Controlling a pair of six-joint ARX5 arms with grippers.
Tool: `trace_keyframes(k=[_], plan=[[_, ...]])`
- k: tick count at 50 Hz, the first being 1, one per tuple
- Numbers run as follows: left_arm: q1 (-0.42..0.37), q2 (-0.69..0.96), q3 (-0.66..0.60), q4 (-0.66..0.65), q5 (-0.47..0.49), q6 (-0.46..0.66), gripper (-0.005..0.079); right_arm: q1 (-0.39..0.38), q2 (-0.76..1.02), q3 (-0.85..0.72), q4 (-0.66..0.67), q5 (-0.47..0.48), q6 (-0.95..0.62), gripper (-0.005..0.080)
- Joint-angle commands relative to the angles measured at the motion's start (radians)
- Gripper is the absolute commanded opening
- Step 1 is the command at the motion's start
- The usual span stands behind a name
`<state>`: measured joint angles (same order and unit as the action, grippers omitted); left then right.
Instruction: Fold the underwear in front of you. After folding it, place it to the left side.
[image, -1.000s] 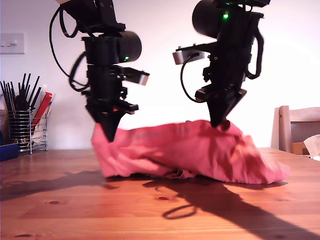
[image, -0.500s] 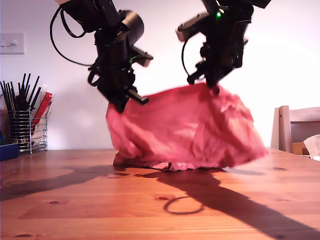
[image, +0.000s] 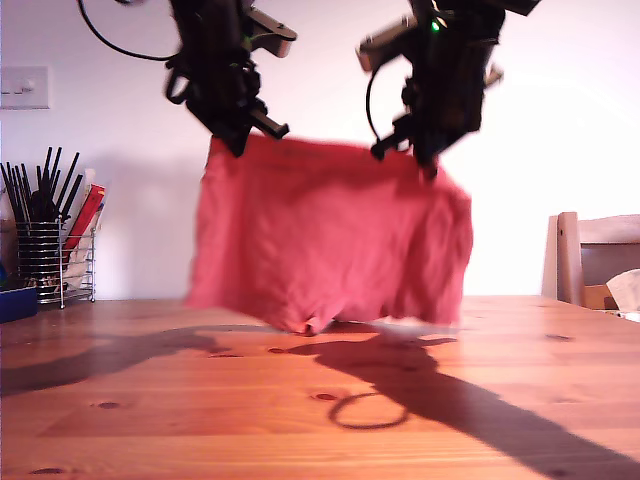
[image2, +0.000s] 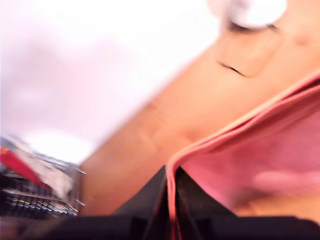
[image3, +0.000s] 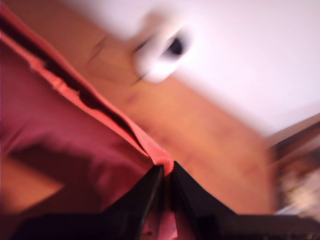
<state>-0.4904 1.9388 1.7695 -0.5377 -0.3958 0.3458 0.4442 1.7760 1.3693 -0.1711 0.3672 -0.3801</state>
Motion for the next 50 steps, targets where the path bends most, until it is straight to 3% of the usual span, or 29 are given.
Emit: trace_keyframes(k=[1,10,21,50], plan=[[0.039,0.027,-0.028,-0.051,0.028,-0.052,-0.0021,-0.025,0.001,-0.006,-0.060,-0.039,0.048,-0.0012],[0.069,0.027,-0.122,-0.122,0.124,-0.097,-0.0021,-0.027,0.001,-0.007,-0.209,-0.169,0.105,-0.0012],[0.082,0.027,-0.309,-0.089,0.199,-0.123,-0.0021,-0.035,0.002,-0.048,-0.375,-0.329,0.123,-0.0012],[0.014,0.027,-0.517,-0.164,0.381,-0.168,-0.0021,-0.036,0.002,-0.270,-0.503,-0.517,0.169,-0.0012]])
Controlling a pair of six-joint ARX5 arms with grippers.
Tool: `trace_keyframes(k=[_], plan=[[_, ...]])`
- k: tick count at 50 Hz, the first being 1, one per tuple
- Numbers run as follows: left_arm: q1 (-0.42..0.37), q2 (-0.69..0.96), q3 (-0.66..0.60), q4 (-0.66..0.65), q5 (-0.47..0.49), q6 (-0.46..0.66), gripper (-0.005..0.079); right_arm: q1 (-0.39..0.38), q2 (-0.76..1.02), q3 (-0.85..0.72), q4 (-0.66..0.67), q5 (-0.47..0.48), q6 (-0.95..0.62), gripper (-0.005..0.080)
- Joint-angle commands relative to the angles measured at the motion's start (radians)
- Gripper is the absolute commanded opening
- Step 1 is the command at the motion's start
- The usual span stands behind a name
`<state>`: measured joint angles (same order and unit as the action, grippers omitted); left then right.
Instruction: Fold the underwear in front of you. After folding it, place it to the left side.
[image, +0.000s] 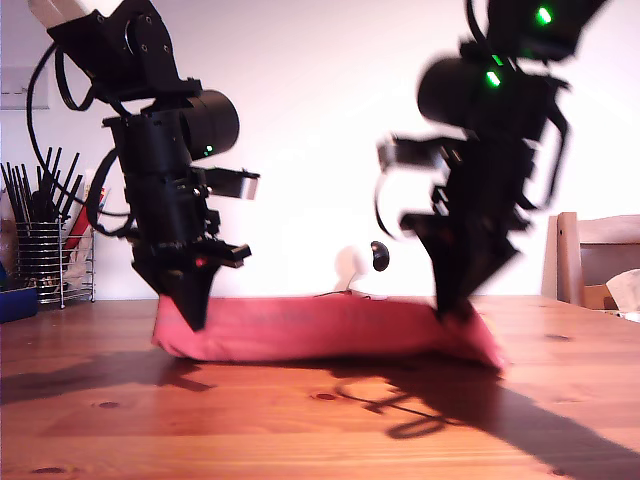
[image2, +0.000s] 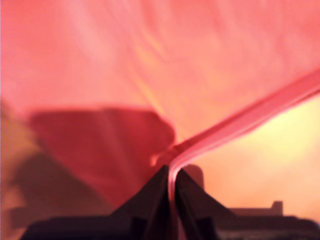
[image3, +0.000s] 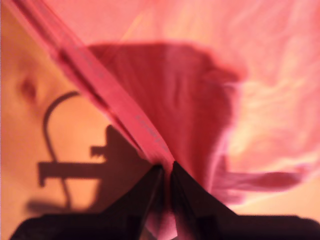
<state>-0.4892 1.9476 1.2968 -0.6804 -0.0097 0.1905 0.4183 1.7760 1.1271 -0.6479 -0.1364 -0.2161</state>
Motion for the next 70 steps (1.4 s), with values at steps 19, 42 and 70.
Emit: trace_keyframes(k=[19,42,70], plan=[[0.003,0.018,-0.086,-0.219,0.092,-0.038,-0.0021,0.001,0.002,-0.028,-0.208,-0.130,-0.006,-0.0012],[0.002,0.014,-0.084,-0.312,0.145,-0.037,0.0366,0.000,0.002,-0.027,-0.297,-0.173,-0.020,0.0195],[0.005,-0.065,0.029,-0.455,0.187,-0.037,0.0493,0.000,0.002,0.028,-0.362,-0.327,-0.062,0.0235]])
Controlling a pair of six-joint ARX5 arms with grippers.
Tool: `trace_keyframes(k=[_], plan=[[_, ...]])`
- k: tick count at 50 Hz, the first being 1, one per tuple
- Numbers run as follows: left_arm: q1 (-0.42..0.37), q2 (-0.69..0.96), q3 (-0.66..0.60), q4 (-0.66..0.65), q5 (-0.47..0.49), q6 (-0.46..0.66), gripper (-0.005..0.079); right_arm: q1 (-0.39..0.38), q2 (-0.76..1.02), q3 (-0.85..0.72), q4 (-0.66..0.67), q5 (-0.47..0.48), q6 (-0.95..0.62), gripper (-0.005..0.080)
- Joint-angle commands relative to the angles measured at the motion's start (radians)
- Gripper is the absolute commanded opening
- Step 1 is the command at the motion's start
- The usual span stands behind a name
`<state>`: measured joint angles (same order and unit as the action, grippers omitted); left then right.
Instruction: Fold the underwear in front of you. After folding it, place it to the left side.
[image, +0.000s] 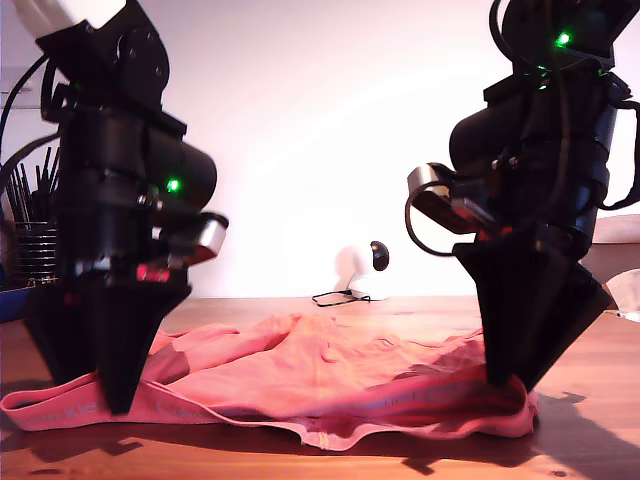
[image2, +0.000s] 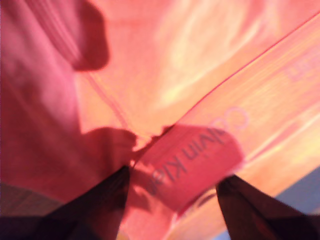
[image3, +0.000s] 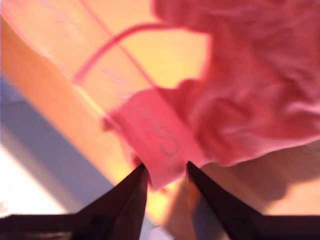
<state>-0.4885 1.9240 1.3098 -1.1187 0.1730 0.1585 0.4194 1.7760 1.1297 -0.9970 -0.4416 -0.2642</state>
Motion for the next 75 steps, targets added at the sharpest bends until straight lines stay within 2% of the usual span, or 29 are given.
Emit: trace_keyframes(k=[1,12,17,20,23,26,31,32,33,47,55,63,75], plan=[[0.004,-0.041,0.023,-0.028,0.004,-0.005,0.0493,-0.001,0.001,0.032,-0.026,-0.030,-0.019,0.0235],[0.004,-0.041,0.089,-0.143,0.014,-0.002,0.0493,-0.001,0.001,0.085,-0.069,-0.052,-0.028,0.0235],[0.004,-0.041,0.100,-0.122,-0.016,0.017,0.0489,0.000,0.001,0.089,0.009,-0.052,-0.019,0.0226],[0.006,-0.041,0.100,-0.079,-0.042,0.012,0.0450,0.007,0.001,0.089,0.070,-0.057,0.005,0.0185],[0.007,-0.041,0.100,-0.022,-0.063,0.014,0.0382,0.021,0.001,0.089,0.121,-0.058,0.010,0.0101],[0.012,-0.041,0.100,0.052,-0.084,0.014,0.0272,0.033,0.001,0.089,0.170,-0.058,0.014,-0.0009],[0.024,-0.041,0.100,0.172,-0.087,0.014,-0.0008,0.058,0.002,0.089,0.233,-0.056,0.027,-0.0011],[0.026,-0.041,0.100,0.192,-0.087,0.014,-0.0035,0.062,0.002,0.089,0.251,-0.056,0.035,-0.0011],[0.030,-0.041,0.100,0.214,-0.087,0.020,-0.0016,0.065,0.002,0.089,0.263,-0.056,0.039,-0.0011],[0.105,-0.041,0.100,0.404,-0.076,0.052,-0.0020,0.109,0.059,0.088,0.431,-0.056,0.082,-0.0011],[0.159,-0.041,0.100,0.477,-0.003,0.051,-0.0020,0.138,0.116,0.088,0.570,-0.056,0.143,-0.0011],[0.191,-0.039,0.100,0.499,0.129,0.060,-0.0020,0.174,0.163,0.088,0.727,-0.056,0.190,-0.0011],[0.212,-0.033,0.100,0.525,0.213,0.084,-0.0020,0.201,0.219,0.088,0.804,-0.056,0.213,-0.0011]])
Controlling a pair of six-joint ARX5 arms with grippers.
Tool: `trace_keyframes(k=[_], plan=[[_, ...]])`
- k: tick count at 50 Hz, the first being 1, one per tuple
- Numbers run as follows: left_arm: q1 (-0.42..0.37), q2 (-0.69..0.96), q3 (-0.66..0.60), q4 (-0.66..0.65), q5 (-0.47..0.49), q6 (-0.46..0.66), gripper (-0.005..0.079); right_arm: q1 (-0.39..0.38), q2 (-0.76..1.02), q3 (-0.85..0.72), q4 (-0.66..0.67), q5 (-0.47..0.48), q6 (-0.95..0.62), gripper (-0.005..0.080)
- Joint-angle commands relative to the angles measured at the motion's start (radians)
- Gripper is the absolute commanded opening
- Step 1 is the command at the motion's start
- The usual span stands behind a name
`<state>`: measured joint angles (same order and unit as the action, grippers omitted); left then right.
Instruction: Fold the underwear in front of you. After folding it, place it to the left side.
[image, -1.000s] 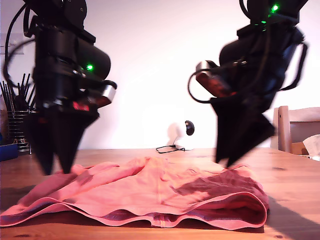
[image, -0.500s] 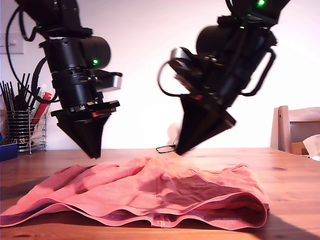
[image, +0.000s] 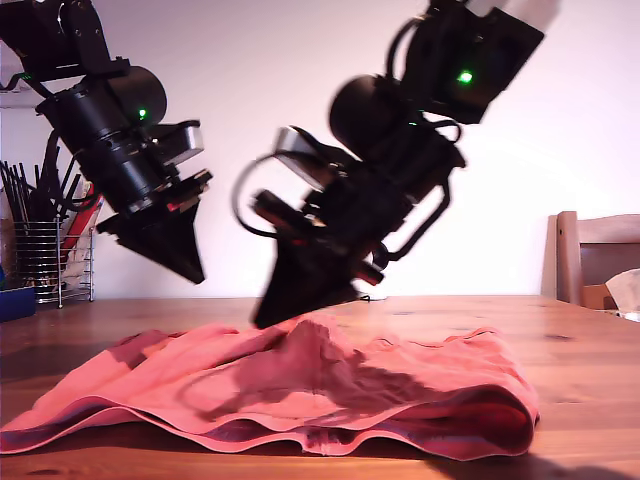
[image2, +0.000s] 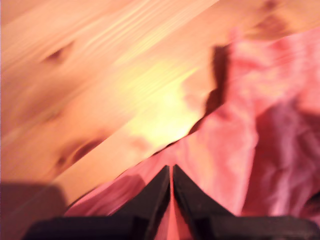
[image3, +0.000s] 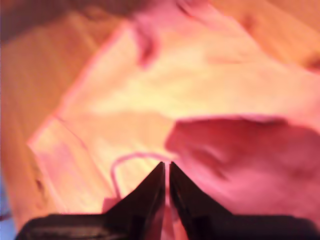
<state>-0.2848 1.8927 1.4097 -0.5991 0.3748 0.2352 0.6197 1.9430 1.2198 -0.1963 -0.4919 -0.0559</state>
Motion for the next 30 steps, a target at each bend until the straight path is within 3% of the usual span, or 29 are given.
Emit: trace_keyframes(k=[1,30], plan=[[0.010,0.000,0.000,0.005,0.012,0.007,-0.0020,0.001,0.059,-0.002,0.003,-0.005,0.005,-0.0011],[0.015,0.073,0.000,0.058,0.045,0.009,-0.0020,0.003,0.122,-0.006,-0.023,-0.007,-0.005,-0.0011]])
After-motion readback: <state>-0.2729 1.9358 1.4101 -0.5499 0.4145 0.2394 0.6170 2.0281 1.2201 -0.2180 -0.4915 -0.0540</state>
